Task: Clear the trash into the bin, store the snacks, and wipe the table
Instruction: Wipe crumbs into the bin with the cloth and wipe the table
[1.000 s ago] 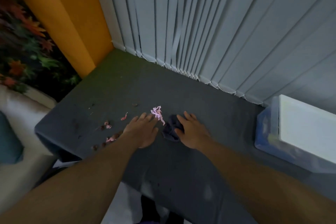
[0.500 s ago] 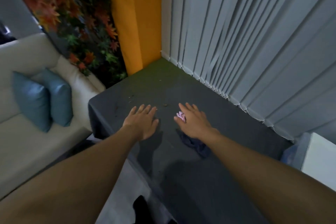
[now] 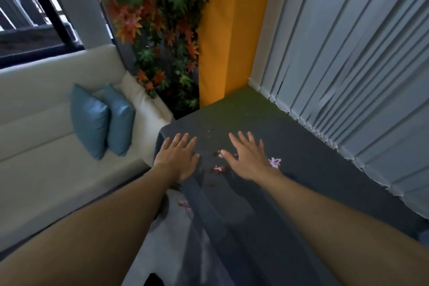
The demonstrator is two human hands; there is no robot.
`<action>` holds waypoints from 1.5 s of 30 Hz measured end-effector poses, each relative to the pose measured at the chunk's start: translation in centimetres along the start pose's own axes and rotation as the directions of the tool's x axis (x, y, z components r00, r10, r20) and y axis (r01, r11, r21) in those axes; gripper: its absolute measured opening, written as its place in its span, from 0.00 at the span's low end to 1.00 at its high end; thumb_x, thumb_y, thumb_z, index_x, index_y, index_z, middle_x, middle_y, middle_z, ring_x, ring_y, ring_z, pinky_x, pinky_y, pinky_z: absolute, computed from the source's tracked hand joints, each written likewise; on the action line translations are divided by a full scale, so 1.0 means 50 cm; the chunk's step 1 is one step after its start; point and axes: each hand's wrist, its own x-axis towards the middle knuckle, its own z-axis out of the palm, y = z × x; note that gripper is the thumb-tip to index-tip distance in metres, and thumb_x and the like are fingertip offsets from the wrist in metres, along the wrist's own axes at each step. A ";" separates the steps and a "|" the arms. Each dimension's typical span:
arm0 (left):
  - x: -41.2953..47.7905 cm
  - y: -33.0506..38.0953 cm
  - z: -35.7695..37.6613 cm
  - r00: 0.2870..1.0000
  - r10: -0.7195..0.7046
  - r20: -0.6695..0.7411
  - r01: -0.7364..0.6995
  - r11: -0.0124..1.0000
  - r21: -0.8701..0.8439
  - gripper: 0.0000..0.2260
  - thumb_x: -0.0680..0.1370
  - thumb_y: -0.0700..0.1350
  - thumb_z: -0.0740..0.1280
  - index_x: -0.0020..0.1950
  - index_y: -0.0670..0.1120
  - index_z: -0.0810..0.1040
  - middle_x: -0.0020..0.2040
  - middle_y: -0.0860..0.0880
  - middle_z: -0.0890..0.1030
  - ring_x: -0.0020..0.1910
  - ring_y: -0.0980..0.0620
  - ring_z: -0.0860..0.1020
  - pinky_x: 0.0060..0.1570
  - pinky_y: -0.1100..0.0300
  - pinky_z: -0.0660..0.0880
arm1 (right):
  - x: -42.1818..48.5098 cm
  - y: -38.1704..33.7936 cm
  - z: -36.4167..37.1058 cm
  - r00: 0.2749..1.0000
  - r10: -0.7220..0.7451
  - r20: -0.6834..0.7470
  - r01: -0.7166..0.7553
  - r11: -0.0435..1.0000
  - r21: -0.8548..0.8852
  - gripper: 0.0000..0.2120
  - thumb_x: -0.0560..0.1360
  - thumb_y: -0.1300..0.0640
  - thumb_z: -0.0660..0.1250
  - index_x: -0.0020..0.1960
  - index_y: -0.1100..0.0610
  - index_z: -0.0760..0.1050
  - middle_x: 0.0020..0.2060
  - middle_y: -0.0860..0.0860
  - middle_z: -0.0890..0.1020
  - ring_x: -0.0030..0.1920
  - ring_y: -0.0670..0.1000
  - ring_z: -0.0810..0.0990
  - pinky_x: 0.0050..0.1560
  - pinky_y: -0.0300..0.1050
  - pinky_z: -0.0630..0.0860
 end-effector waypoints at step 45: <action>0.100 -0.673 0.207 0.929 -0.307 0.205 0.344 0.922 -0.176 0.28 0.83 0.58 0.51 0.81 0.52 0.51 0.82 0.46 0.51 0.76 0.35 0.59 0.75 0.44 0.57 | 0.448 -0.556 0.352 0.951 -0.237 0.201 0.229 0.971 0.064 0.31 0.81 0.38 0.54 0.80 0.49 0.55 0.80 0.52 0.57 0.79 0.57 0.52 0.76 0.60 0.52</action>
